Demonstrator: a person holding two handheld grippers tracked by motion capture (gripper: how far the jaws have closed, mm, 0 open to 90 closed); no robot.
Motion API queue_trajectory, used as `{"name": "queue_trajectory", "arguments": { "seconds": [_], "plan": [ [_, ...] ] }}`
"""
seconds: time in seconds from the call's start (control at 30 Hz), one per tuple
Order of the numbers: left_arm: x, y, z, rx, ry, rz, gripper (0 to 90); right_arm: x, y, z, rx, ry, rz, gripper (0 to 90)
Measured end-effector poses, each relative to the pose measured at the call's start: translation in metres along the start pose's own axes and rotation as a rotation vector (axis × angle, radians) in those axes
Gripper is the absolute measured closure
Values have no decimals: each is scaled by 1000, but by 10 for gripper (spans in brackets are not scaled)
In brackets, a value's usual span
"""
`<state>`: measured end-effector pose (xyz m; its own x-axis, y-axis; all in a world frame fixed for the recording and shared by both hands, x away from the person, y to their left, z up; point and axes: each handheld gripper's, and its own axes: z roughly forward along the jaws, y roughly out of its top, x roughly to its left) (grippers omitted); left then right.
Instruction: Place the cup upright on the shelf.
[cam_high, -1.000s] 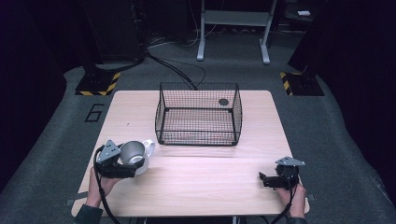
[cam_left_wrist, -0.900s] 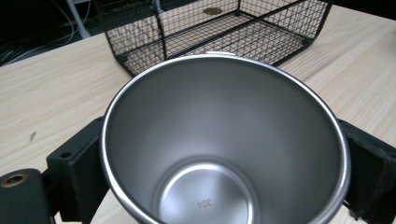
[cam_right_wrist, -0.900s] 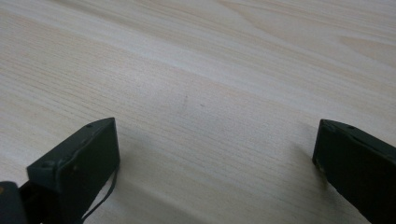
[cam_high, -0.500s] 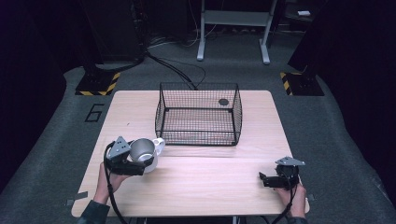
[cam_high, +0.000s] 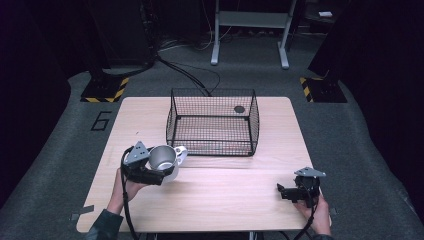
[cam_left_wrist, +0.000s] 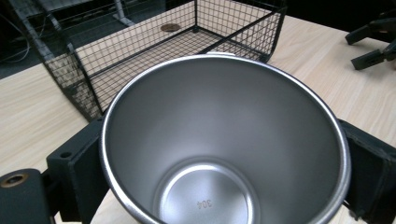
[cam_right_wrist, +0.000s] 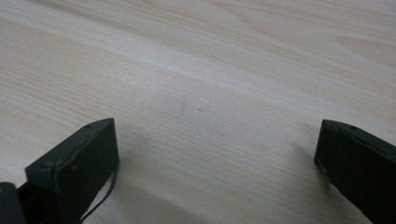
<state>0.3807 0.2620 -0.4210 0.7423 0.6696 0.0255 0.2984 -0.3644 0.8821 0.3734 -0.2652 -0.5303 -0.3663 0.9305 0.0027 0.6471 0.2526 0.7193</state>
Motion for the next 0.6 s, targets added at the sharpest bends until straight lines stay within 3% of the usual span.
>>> {"name": "queue_trajectory", "arguments": {
  "seconds": [0.6],
  "plan": [
    [-9,27,16,0,-67,43,68,-1,0,0,2,3,-12,0]
  ]
}}
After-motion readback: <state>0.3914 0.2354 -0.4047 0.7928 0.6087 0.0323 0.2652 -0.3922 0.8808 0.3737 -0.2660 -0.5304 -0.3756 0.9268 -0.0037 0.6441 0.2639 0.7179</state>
